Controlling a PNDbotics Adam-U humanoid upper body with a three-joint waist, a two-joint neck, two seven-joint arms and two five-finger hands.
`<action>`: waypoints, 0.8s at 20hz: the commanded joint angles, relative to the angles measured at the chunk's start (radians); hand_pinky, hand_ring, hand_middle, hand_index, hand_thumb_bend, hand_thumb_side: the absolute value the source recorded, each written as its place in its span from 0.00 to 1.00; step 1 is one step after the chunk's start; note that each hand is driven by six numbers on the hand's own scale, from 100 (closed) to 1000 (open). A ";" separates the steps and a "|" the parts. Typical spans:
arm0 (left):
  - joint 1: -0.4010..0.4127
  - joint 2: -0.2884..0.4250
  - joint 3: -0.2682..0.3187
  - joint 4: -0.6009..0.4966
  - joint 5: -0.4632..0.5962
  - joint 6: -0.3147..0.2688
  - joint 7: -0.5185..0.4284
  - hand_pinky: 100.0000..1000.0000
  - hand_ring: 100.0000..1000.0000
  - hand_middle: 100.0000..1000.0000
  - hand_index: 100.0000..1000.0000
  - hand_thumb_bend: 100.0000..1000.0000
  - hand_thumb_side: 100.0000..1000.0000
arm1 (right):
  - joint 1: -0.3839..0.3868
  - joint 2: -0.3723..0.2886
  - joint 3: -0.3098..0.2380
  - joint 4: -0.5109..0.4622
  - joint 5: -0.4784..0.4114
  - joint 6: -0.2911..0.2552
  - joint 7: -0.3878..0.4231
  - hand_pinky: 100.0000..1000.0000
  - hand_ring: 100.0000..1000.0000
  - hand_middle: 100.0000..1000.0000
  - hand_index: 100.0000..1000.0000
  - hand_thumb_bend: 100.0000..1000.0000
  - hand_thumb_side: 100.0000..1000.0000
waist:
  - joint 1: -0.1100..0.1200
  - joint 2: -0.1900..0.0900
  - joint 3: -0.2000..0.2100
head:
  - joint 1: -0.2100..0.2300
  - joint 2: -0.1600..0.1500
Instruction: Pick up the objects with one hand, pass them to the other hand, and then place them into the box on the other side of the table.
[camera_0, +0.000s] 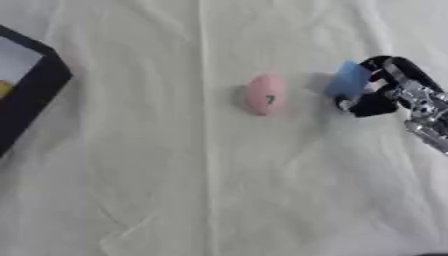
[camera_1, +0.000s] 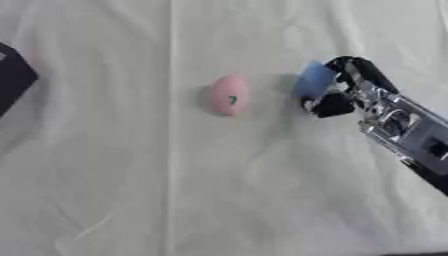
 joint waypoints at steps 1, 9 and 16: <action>-0.005 0.018 0.010 -0.012 -0.005 0.001 -0.001 0.89 0.58 0.48 0.70 0.00 0.52 | -0.004 -0.020 -0.011 -0.009 -0.013 0.004 -0.018 0.68 0.80 0.69 0.70 0.32 0.00 | -0.002 -0.001 -0.002 | -0.002 -0.008; 0.000 0.019 0.010 -0.010 -0.007 0.001 0.003 0.89 0.58 0.48 0.70 0.00 0.52 | -0.002 -0.021 -0.014 -0.009 -0.040 0.003 -0.046 0.69 0.79 0.64 0.64 0.32 0.00 | -0.002 -0.002 -0.005 | -0.001 -0.002; 0.005 0.022 0.012 -0.012 -0.004 0.001 0.004 0.89 0.58 0.48 0.70 0.00 0.52 | -0.002 -0.027 -0.019 -0.009 -0.065 -0.034 -0.089 0.61 0.74 0.59 0.57 0.30 0.00 | 0.000 -0.012 -0.007 | -0.001 -0.004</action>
